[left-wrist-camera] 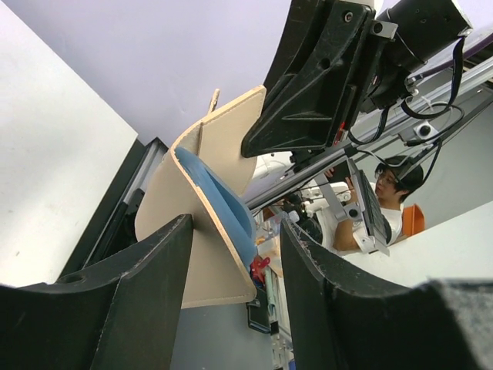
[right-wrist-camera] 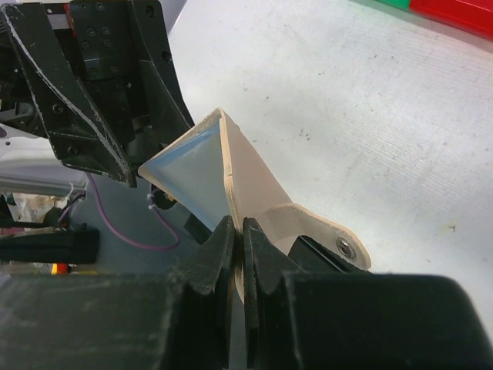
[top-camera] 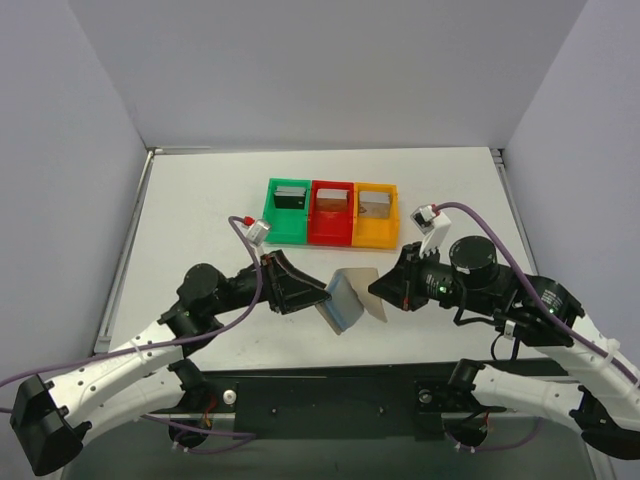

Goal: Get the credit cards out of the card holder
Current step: Open the card holder.

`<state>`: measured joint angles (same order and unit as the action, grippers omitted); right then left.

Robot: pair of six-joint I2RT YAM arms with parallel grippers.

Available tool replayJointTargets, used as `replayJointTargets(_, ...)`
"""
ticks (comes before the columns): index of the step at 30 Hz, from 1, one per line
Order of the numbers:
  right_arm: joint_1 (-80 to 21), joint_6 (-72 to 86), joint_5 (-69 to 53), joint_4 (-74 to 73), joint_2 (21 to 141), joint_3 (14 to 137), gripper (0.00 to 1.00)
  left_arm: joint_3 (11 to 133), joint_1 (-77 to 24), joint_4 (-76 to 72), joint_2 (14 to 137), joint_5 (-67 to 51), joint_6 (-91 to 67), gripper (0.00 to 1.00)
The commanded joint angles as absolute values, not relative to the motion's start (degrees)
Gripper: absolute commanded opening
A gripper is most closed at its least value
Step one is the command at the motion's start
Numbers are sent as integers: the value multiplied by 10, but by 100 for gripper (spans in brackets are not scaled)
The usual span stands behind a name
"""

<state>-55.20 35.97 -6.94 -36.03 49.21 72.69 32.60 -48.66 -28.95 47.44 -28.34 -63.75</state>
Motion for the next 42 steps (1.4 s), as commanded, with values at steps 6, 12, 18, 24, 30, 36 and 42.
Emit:
replayJointTargets(6, -535, 377, -98, -290, 463, 683, 0, 382, -497, -243, 458, -298, -605, 59)
replayJointTargets(12, -518, 395, -131, -255, 454, 652, 0, 402, -518, -235, 461, -297, -585, 46)
replayJointTargets(18, -518, 398, -140, -248, 453, 655, 0, 406, -527, -211, 466, -287, -573, 53)
replayJointTargets(24, -518, 403, -132, -256, 451, 658, 0, 402, -527, -192, 464, -271, -563, 66)
replayJointTargets(30, -518, 410, -131, -246, 445, 653, 0, 389, -528, -162, 462, -249, -548, 67)
replayJointTargets(36, -518, 422, -148, -230, 439, 650, 0, 367, -527, -148, 454, -233, -539, 68)
replayJointTargets(42, -517, 442, -178, -207, 438, 657, 0, 326, -527, -211, 449, -229, -555, 68)
